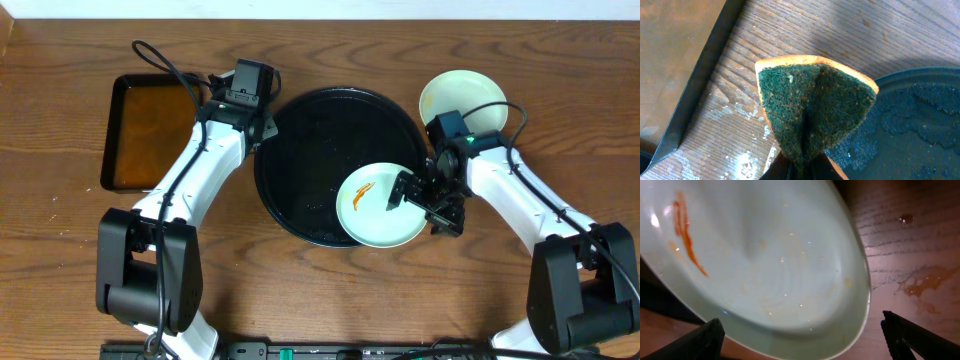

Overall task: Clean dirty plates on tray and stack at the side
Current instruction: 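Reach the right gripper to the second green plate rim and grip it, then drag the second green plate toward the tray center with the right gripper, then carry the sponge with the left gripper onto the green plate, then scrub the green plate with the left-held sponge while the right gripper holds it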

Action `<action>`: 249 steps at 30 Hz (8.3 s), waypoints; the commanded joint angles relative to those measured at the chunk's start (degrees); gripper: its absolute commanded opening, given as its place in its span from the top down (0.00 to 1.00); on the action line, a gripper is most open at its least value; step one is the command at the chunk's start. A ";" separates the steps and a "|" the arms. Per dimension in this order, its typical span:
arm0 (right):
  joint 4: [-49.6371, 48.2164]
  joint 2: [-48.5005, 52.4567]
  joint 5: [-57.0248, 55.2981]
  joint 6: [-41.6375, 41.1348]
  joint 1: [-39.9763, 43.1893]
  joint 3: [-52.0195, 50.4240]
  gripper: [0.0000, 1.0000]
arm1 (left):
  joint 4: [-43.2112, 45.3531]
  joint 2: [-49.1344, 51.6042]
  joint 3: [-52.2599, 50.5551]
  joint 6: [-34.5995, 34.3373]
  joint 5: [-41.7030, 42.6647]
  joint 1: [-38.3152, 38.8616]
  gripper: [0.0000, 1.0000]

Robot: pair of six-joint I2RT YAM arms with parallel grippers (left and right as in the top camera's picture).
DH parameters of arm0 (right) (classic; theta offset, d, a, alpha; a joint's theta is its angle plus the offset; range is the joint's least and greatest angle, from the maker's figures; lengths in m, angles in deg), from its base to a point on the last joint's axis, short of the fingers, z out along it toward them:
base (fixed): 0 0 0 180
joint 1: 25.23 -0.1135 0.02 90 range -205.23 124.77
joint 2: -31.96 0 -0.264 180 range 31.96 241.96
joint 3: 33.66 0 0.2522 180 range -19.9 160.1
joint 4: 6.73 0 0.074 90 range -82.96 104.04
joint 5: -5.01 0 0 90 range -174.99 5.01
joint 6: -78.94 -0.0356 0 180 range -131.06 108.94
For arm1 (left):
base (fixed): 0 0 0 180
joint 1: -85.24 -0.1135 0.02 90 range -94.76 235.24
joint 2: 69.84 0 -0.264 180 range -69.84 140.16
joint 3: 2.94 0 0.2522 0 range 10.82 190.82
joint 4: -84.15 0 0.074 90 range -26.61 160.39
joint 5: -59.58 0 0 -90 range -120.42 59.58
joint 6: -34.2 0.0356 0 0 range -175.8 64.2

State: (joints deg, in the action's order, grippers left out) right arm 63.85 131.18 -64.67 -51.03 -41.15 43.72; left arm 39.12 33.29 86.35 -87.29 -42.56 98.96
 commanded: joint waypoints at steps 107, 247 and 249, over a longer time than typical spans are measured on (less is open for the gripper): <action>-19.78 23.98 -25.77 8.28 -8.09 20.44 0.99 | 14.05 10.84 -0.42 -4.39 19.58 12.57 0.92; -19.71 23.98 -28.24 8.28 -9.57 20.76 0.99 | 11.30 14.99 3.74 -5.29 20.57 8.87 0.92; -19.69 23.98 -28.22 8.28 -9.57 20.76 0.99 | 10.43 15.34 3.72 -5.25 20.90 9.20 0.92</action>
State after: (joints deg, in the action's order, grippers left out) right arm 42.96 153.32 -88.17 -42.33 -50.66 65.25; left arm 50.44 47.85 90.55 -91.27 -26.98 107.54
